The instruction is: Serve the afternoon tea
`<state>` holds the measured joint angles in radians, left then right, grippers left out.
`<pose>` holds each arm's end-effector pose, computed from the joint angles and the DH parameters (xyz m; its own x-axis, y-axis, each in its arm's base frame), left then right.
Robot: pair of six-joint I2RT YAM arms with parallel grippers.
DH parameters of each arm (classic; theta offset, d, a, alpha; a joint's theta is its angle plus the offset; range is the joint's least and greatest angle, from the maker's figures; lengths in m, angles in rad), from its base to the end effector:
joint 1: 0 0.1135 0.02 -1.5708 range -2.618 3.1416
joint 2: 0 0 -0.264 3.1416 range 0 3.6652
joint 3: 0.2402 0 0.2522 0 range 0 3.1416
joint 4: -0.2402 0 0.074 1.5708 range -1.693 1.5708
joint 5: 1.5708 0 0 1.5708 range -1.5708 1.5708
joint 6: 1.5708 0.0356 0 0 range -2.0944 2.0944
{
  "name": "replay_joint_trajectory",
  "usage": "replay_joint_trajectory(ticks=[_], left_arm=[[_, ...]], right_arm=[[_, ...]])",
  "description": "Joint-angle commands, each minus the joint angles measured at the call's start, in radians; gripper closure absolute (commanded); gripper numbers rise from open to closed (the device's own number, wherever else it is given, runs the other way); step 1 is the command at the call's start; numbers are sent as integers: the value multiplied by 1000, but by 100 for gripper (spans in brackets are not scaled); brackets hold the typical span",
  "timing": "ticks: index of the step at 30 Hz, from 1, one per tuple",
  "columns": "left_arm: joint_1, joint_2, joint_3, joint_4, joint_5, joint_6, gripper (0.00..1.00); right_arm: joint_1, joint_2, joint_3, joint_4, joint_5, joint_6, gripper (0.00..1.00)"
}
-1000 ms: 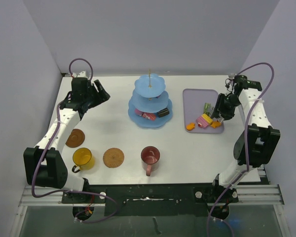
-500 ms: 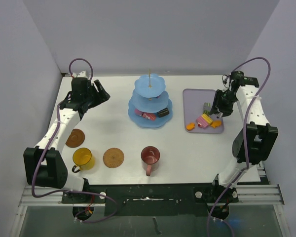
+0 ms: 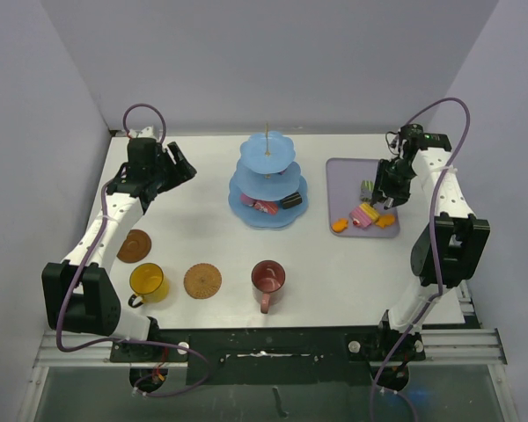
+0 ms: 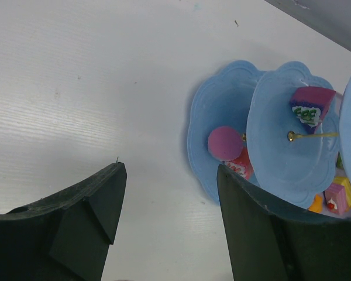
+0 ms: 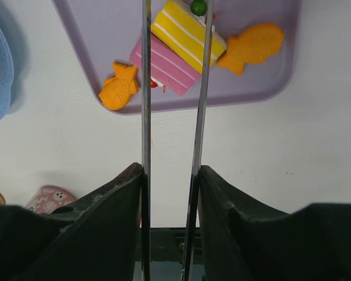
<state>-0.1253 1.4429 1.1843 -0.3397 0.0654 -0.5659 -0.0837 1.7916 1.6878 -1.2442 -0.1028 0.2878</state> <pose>0.3261 -0.0434 0.3090 -0.5673 -0.4678 -0.6777 -0.1491 0.8677 -0.4741 0.3509 -0.0258 0.2987 -0.9147 0.3601 -0.1835 0.3339 0.9291 0.1587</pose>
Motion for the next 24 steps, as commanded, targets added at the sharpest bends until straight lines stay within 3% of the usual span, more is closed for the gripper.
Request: replay_joint_trajectory(ticks=[1, 7, 15, 24], left_arm=[[3, 7, 8, 63, 17, -2, 38], [3, 6, 8, 62, 17, -2, 38], [3, 7, 11, 61, 18, -3, 38], [3, 8, 18, 57, 16, -2, 38]], right_arm=[[11, -10, 35, -2, 21, -4, 61], [18, -3, 37, -2, 39, -5, 62], [21, -16, 45, 15, 45, 11, 75], [16, -86, 100, 17, 19, 53, 77]])
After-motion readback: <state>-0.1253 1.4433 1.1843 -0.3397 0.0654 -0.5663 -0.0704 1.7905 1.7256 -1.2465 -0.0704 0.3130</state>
